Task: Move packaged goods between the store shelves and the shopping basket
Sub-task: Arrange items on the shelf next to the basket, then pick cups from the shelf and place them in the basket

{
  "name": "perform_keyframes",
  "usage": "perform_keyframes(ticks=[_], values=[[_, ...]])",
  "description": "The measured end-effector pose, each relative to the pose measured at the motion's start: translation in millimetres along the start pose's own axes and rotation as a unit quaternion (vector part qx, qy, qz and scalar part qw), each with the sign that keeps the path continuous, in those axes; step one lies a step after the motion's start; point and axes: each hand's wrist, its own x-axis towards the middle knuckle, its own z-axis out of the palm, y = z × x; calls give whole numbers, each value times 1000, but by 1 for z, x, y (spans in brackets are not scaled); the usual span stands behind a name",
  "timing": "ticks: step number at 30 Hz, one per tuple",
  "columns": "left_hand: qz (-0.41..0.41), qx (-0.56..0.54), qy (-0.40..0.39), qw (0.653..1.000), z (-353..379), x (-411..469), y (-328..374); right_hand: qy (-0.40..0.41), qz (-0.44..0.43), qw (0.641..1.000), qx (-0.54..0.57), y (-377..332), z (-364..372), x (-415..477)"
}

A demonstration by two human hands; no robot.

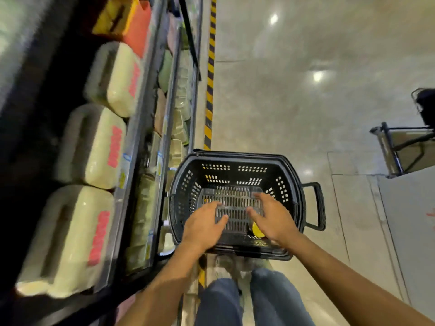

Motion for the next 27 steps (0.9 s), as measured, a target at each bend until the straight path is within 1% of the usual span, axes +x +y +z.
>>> perform_keyframes(ticks=[3, 6, 10, 12, 16, 21, 25, 27], values=[[-19, -11, 47, 999, -24, -35, 9, -5, -55, 998, -20, -27, -27, -20], [-55, -42, 111, 991, -38, -76, 15, -21, -121, 992, -28, -54, -50, -40], [-112, -83, 176, 974, -37, -133, 25, -67, -219, 971, -65, -82, -66, -71], [-156, -111, 205, 960, -33, -157, 28, -91, -272, 955, -82, -94, -66, -85], [-224, -106, 273, 929, -30, -213, 25, -150, -361, 914, -106, -119, -55, -115], [-310, -147, 359, 868, -19, -293, 9, -222, -444, 856, -146, -156, -23, -156], [-372, -167, 393, 824, -4, -347, -8, -266, -505, 804, -168, -184, 8, -189], [-394, -182, 409, 803, 3, -370, -18, -278, -524, 786, -173, -197, 23, -202]])
